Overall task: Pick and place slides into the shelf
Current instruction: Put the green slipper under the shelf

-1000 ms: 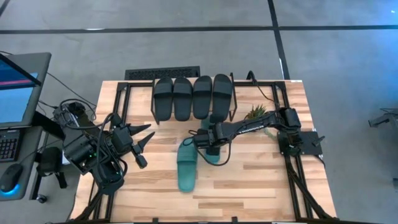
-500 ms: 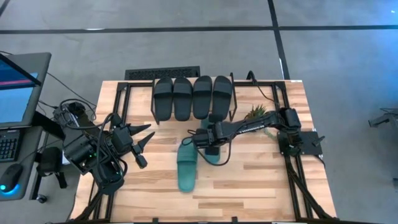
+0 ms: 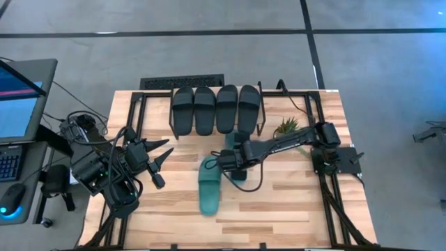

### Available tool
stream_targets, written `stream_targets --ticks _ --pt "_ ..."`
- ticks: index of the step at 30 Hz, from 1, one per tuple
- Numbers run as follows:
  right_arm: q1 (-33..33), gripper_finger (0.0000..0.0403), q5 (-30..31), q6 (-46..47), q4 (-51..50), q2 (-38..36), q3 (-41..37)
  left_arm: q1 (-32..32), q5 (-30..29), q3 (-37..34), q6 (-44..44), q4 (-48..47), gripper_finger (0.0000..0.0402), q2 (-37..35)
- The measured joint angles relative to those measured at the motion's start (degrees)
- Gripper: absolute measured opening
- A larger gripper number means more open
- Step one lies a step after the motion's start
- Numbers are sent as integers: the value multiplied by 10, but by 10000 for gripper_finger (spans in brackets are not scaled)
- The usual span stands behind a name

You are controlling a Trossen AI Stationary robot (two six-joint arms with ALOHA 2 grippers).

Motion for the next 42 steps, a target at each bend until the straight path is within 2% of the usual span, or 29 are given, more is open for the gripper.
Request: stream_targets --ticks 8,13,20,29,42 --pt "24 56 -39 7 2 -34 0 0 1 0 0 1 122 0" --pt "59 56 -97 5 22 -43 0 0 1 0 0 1 122 0" --pt "100 56 -102 3 51 -43 0 0 1 0 0 1 122 0" --pt "108 53 -121 3 81 -32 -6 0 1 0 0 1 122 0" --pt "120 3 -165 28 117 -24 -63 0 5 0 4 -1 122 0"
